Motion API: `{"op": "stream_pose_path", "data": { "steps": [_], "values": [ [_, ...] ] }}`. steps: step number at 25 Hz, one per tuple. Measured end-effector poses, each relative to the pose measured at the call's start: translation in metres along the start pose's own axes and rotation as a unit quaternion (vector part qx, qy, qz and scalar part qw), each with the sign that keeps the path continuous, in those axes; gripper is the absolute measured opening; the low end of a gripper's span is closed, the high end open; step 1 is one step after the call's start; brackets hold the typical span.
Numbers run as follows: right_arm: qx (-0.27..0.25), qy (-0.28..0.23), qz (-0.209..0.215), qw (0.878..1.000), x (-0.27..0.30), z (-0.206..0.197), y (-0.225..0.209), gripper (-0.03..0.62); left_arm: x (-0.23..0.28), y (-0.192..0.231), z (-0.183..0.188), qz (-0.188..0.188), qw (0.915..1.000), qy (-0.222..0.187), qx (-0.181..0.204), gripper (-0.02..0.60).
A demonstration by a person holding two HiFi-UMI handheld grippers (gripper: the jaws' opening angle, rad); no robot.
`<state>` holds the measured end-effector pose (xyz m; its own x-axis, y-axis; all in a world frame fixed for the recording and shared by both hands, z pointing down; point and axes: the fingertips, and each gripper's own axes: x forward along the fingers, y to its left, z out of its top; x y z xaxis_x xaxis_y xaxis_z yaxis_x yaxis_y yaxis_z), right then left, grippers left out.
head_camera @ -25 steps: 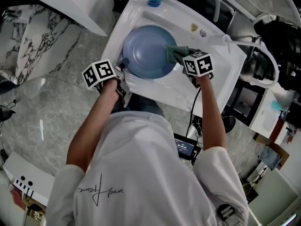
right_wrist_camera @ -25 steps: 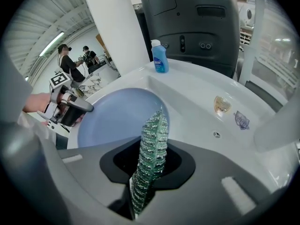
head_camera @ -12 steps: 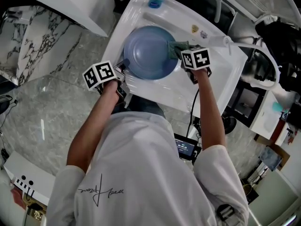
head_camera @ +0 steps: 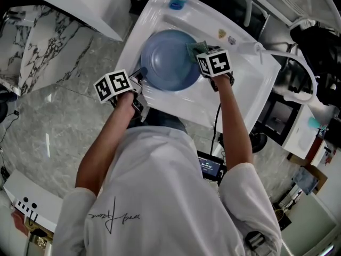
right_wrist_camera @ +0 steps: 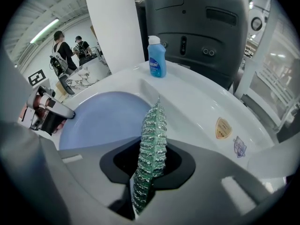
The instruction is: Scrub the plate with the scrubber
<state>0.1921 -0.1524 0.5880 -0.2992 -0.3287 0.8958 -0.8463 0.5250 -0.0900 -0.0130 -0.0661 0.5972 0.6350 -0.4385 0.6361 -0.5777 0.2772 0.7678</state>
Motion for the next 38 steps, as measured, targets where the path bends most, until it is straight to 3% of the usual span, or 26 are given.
{"op": "stream_pose_path", "data": {
  "steps": [8, 17, 38],
  "values": [
    [-0.089, -0.003, -0.036, 0.995, 0.008, 0.019, 0.026, 0.061, 0.000, 0.000, 0.000, -0.002, 1.0000, 0.000, 0.000, 0.101],
    [-0.180, -0.009, -0.066, 0.981, 0.028, 0.028, 0.064, 0.061, 0.002, 0.000, -0.002, -0.005, 1.0000, 0.002, -0.008, 0.101],
    [-0.282, -0.032, 0.012, 0.959, 0.036, 0.029, 0.136, 0.061, 0.002, 0.000, -0.002, -0.008, 0.9999, 0.003, -0.009, 0.101]
  ]
}}
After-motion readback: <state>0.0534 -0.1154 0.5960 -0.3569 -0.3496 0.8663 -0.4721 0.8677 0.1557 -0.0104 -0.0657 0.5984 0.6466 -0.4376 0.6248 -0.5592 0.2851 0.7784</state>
